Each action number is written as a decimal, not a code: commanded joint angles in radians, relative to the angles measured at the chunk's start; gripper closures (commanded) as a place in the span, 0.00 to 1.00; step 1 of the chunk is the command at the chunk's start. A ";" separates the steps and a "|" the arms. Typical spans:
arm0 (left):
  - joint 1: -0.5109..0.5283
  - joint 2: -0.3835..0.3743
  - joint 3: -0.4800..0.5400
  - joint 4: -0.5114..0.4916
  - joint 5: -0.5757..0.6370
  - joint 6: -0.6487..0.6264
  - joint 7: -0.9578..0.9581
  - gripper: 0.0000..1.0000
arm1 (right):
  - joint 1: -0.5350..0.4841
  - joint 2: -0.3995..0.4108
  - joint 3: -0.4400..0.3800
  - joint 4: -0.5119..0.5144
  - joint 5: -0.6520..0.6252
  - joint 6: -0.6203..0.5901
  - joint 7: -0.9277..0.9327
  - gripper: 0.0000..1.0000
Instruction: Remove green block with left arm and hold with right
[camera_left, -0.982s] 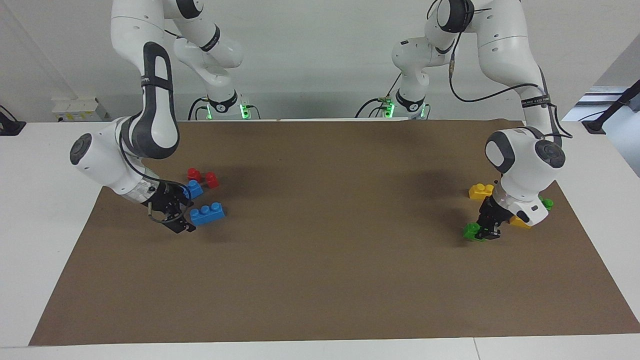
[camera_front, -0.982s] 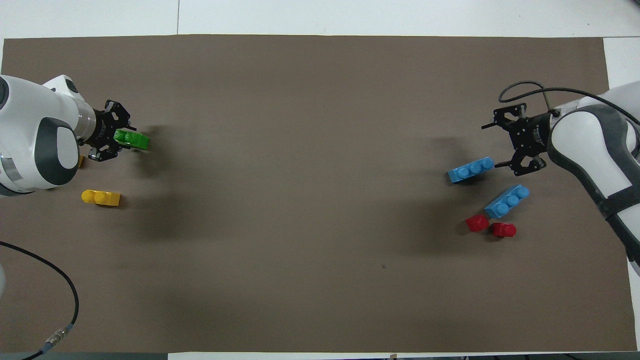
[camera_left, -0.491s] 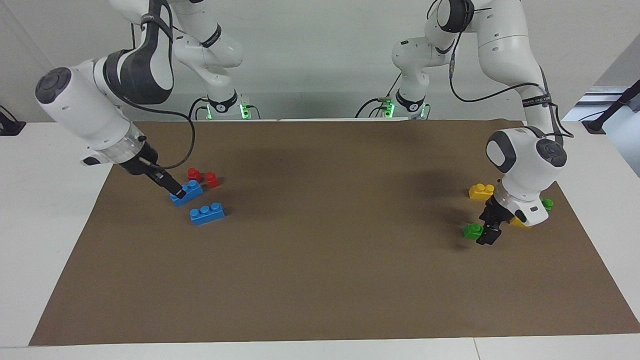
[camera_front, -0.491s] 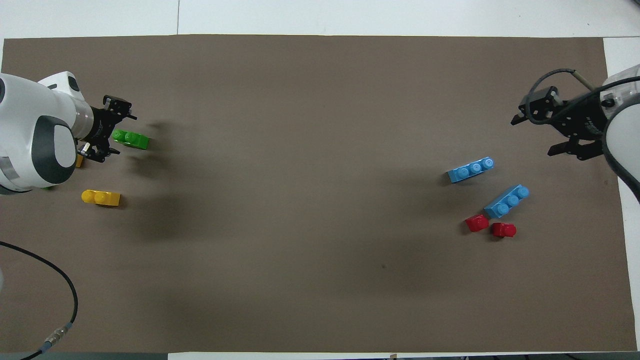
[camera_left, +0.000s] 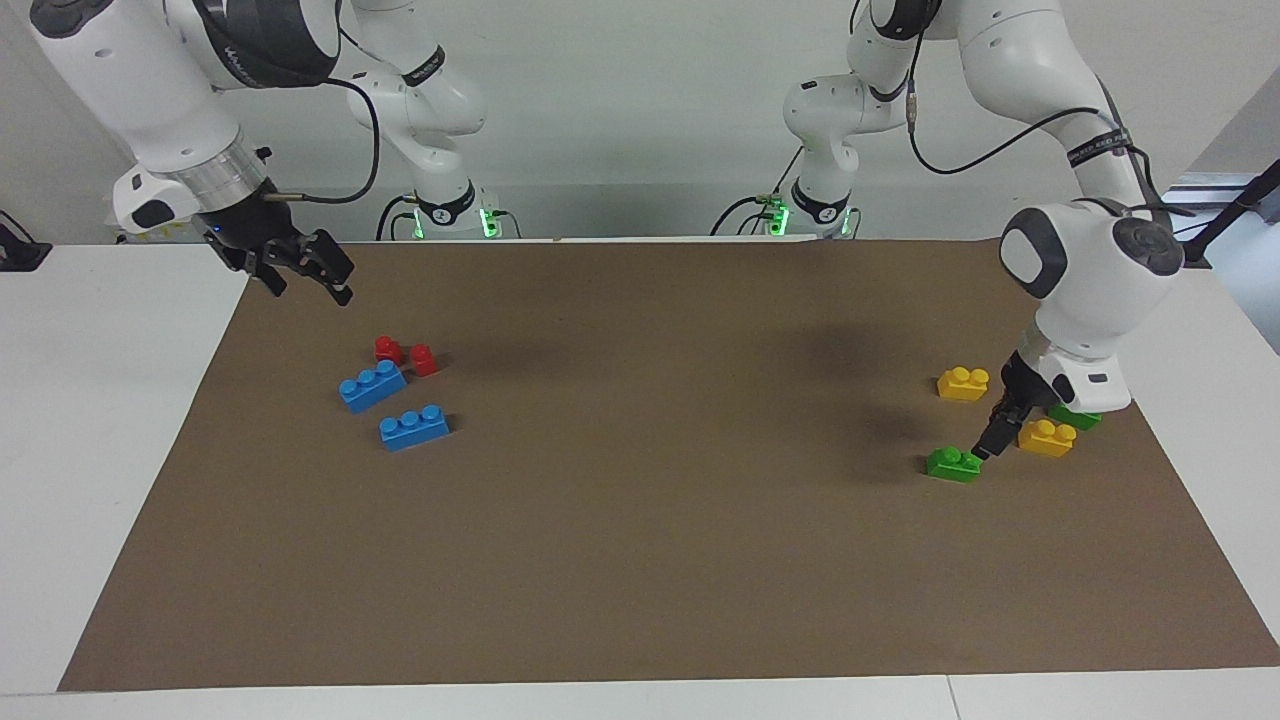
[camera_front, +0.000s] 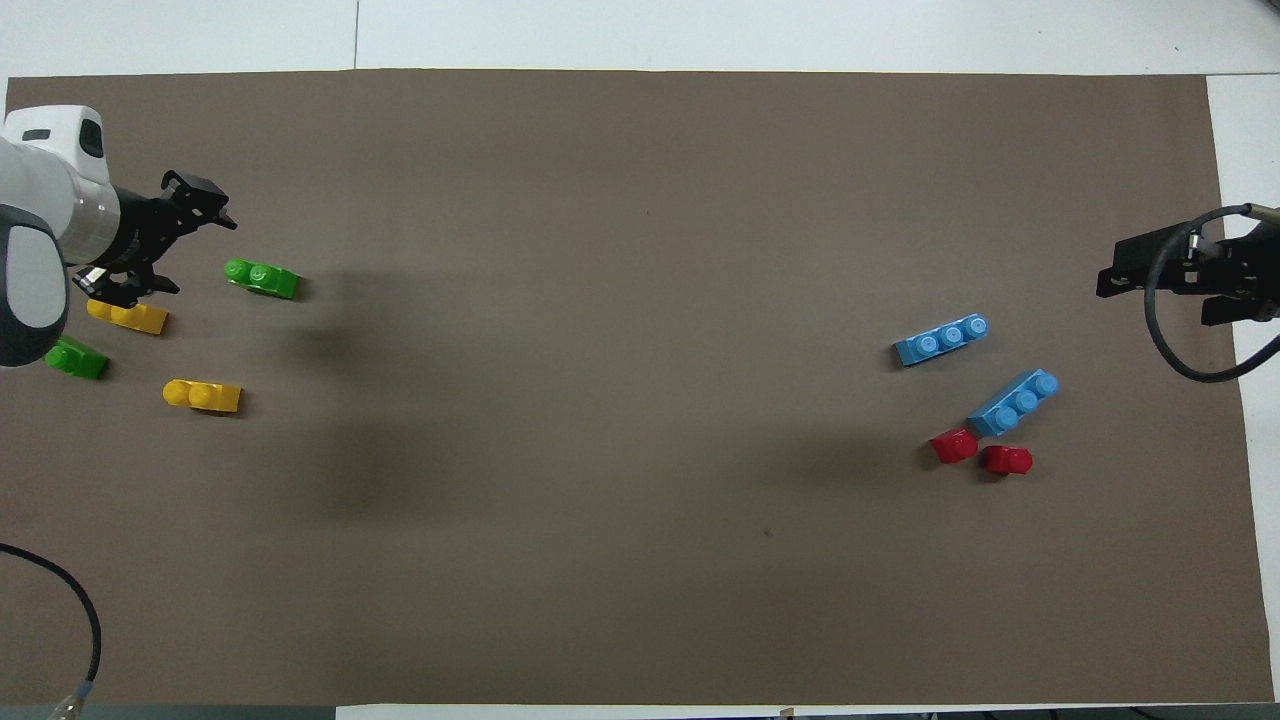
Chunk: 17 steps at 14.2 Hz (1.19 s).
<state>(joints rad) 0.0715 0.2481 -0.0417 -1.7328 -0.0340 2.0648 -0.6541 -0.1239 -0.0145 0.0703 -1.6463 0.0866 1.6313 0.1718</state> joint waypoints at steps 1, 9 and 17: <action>-0.004 -0.097 -0.009 0.019 0.022 -0.156 0.138 0.00 | -0.005 -0.007 0.025 -0.003 -0.028 -0.021 -0.032 0.00; -0.005 -0.300 -0.009 0.029 0.025 -0.422 0.496 0.00 | -0.008 -0.004 0.025 0.000 -0.097 0.016 -0.118 0.00; -0.041 -0.329 -0.004 0.032 0.025 -0.468 0.496 0.00 | -0.006 -0.005 0.025 -0.003 -0.081 -0.001 -0.094 0.00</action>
<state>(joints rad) 0.0593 -0.0632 -0.0560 -1.6959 -0.0279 1.6295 -0.1681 -0.1247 -0.0152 0.0869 -1.6460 0.0091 1.6344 0.0553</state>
